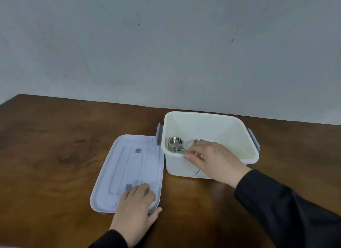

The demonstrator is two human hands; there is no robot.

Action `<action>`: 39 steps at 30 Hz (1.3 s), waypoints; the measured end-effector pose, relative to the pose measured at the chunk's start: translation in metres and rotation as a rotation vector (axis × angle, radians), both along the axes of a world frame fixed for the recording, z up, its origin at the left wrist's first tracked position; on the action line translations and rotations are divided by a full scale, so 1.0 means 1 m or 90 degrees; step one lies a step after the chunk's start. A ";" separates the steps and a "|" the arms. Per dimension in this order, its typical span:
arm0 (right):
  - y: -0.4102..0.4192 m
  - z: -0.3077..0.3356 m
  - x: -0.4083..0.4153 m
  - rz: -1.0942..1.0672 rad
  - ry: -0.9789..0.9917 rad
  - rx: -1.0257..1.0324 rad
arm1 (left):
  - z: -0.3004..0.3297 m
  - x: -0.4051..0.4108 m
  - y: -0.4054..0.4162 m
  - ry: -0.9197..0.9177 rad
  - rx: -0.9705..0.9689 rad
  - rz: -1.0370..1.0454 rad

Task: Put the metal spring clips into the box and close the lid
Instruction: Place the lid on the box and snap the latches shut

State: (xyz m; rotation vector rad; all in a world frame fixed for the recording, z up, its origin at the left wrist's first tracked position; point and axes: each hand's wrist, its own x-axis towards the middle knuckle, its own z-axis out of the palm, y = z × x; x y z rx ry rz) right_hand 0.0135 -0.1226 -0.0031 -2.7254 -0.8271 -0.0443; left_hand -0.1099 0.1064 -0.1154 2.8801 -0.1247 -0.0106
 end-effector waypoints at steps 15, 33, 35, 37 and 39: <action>0.000 -0.003 -0.013 0.008 -0.015 -0.071 | 0.078 -0.026 0.006 -0.359 -0.319 0.337; -0.082 0.074 0.035 -0.322 0.105 0.632 | 0.245 0.104 -0.022 -0.314 -0.833 0.161; -0.091 0.070 0.036 -0.374 0.115 0.600 | 0.224 0.128 -0.018 -0.172 -0.775 0.158; -0.096 0.065 0.038 -0.407 0.135 0.578 | 0.194 0.145 -0.016 -0.069 -0.700 0.134; -0.101 0.053 0.044 -0.441 0.153 0.542 | 0.169 0.159 -0.016 -0.038 -0.646 0.114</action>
